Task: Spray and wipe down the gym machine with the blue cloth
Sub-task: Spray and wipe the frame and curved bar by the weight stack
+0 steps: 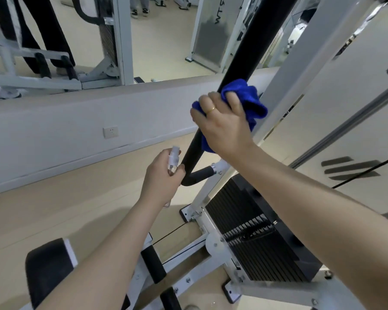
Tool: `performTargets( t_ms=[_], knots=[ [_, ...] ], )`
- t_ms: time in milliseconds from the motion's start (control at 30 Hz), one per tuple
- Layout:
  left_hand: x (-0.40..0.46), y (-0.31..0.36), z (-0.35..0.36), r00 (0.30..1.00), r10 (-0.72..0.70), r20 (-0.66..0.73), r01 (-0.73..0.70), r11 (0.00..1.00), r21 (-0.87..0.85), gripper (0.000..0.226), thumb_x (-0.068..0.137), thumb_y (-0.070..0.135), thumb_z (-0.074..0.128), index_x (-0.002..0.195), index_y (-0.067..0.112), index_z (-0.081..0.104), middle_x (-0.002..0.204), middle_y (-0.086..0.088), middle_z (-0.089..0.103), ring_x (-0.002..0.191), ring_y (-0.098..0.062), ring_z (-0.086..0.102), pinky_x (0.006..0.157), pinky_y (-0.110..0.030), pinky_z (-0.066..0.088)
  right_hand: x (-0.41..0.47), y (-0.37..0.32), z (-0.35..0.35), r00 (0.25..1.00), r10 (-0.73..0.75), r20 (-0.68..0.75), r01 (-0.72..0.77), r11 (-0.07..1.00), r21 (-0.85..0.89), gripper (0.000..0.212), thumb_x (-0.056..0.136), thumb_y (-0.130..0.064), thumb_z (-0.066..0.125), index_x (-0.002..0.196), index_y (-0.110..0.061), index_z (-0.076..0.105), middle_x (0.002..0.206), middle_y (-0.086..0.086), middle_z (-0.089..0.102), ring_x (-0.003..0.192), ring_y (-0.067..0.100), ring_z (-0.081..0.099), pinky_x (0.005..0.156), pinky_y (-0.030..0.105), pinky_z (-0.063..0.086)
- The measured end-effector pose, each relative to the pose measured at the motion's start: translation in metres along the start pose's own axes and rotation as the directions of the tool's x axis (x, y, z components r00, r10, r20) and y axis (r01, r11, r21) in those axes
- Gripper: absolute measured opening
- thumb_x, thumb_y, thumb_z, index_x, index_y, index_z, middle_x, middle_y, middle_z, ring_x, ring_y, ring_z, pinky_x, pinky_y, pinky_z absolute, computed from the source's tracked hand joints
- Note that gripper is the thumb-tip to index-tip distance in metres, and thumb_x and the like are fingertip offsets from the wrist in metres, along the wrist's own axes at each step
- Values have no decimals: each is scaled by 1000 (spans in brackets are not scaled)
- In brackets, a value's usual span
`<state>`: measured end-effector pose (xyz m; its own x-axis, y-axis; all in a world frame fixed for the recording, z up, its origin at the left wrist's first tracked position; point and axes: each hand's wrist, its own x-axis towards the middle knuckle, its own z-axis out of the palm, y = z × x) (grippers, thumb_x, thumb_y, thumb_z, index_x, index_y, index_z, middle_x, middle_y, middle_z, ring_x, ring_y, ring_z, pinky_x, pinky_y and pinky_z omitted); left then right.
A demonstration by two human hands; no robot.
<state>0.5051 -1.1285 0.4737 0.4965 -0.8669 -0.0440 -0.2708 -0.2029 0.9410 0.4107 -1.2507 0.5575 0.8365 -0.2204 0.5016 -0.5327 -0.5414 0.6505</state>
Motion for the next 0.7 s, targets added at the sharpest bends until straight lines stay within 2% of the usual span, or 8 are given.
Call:
performTargets(
  t_ms=[100,167,267,333,400,567,633,700],
  knots=[
    [0,2,2,1000,-10,-11,10,1000,-19,16,84,8,51,99,8,54,81,-18,60,69,-35,59,66,-46,51,-31,-17,8,966,-241,92,236,970,66,18,85,-6,47,86,-13,64,96,6,60,101,29,59,87,38,29],
    [4,4,4,1000,-8,-15,7,999,-33,14,85,9,52,99,11,53,82,-14,60,70,-33,60,67,-45,51,-27,-7,5,959,-283,34,283,959,-3,21,87,-4,47,88,-15,65,99,4,62,108,29,55,88,40,30],
    [13,3,14,1000,-2,-7,2,999,-51,21,87,12,53,106,23,53,85,-6,60,73,-28,59,70,-40,52,5,22,-8,977,-18,-213,-15,989,-150,23,84,-3,48,87,-17,66,89,1,63,101,25,43,89,41,29],
    [20,0,20,999,-30,12,30,999,-26,23,88,15,51,110,24,52,85,-5,62,73,-28,61,70,-39,52,24,29,-14,920,216,-327,-258,962,-90,25,83,-3,51,88,-20,68,85,1,64,106,25,42,94,44,28],
    [30,-6,30,995,-89,44,90,996,-24,26,89,14,49,111,28,51,81,-4,62,64,-22,60,62,-33,51,25,19,-2,892,296,-341,-323,946,-26,26,83,-4,55,96,-21,70,89,2,67,114,28,48,96,48,28],
    [24,-29,30,979,-205,20,206,969,-134,31,86,7,48,110,23,56,79,-6,59,49,-18,52,46,-16,42,-2,-26,20,982,122,-146,-110,990,83,22,81,-5,48,89,-6,69,88,8,66,113,33,46,98,42,19],
    [20,-33,24,981,-192,-17,189,976,-108,30,87,7,49,113,21,55,81,-6,58,50,-19,54,41,-9,38,-9,-36,24,999,-10,-36,13,996,91,20,80,-4,48,83,-6,68,79,7,63,95,32,60,91,40,28],
    [16,-34,20,983,-182,-31,178,978,-106,29,88,8,51,115,19,54,84,-5,58,51,-18,57,40,-7,37,-25,-48,28,971,-218,101,208,972,106,20,80,-4,47,80,-9,66,75,4,59,75,27,60,83,38,32]
  ],
)
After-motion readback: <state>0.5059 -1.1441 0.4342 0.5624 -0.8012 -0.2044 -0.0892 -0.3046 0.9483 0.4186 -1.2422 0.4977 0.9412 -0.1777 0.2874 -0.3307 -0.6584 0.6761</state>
